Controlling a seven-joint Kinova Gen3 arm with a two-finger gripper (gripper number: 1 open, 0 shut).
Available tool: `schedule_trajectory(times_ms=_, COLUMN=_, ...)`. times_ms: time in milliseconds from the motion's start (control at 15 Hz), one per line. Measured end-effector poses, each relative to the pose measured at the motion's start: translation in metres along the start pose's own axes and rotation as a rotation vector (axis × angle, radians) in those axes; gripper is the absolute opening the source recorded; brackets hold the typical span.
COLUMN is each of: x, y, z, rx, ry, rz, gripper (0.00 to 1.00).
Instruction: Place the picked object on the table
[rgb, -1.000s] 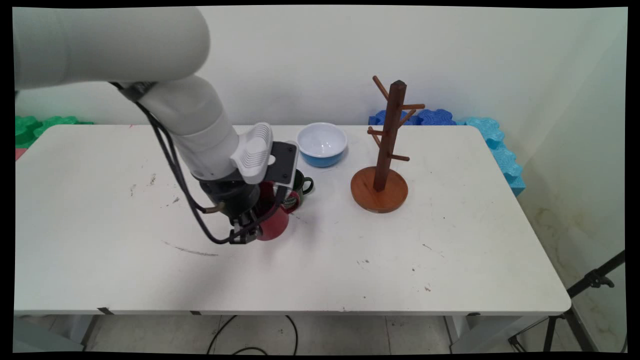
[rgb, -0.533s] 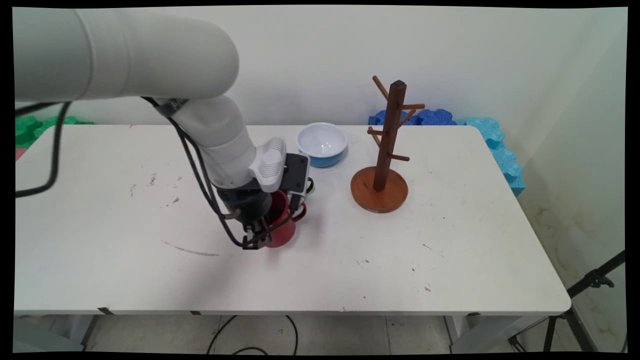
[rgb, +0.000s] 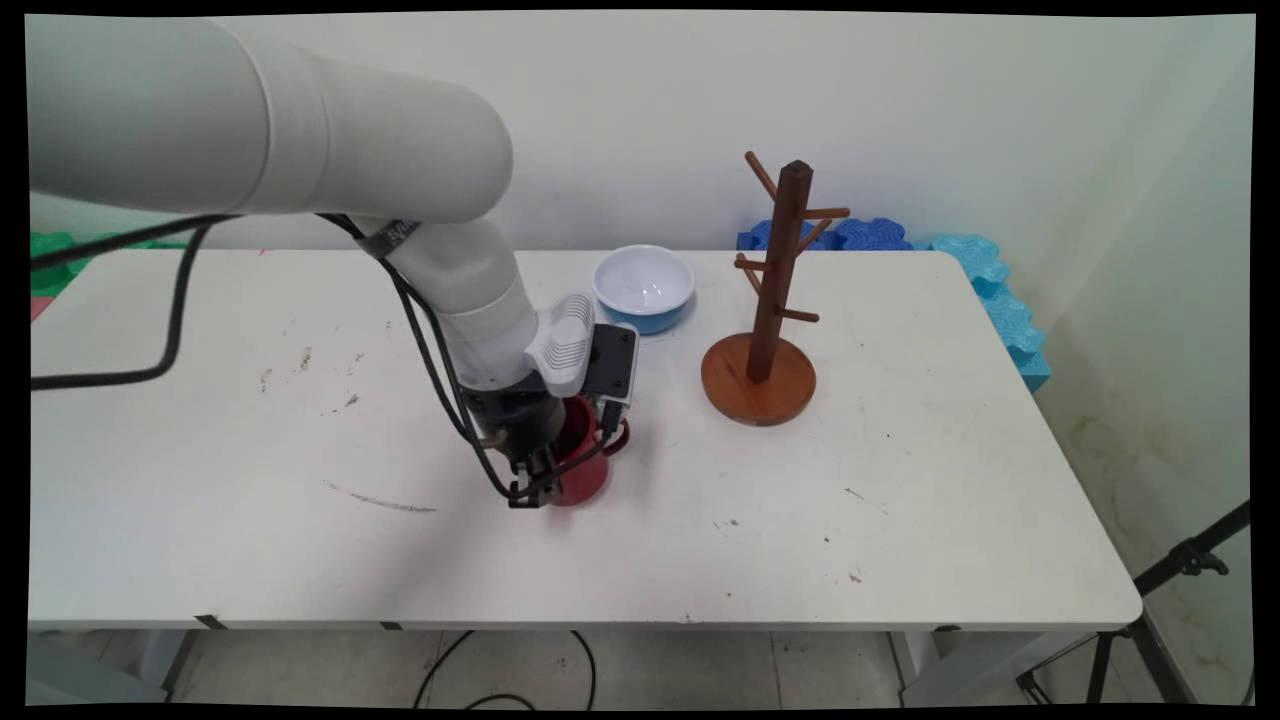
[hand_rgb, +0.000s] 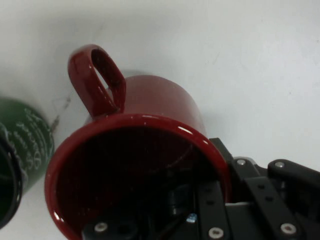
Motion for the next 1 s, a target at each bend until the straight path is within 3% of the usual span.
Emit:
schedule_trajectory(times_ms=733, x=0.007, y=-0.006, z=0.018, rx=-0.014, ry=0.021, rz=0.016, gripper=0.0)
schedule_trajectory(times_ms=800, x=0.008, y=-0.006, z=0.019, rx=-0.014, ry=0.023, rz=0.017, gripper=1.0)
schedule_trajectory(times_ms=1000, x=0.008, y=-0.006, z=0.019, rx=-0.011, ry=0.027, rz=0.02, gripper=1.0)
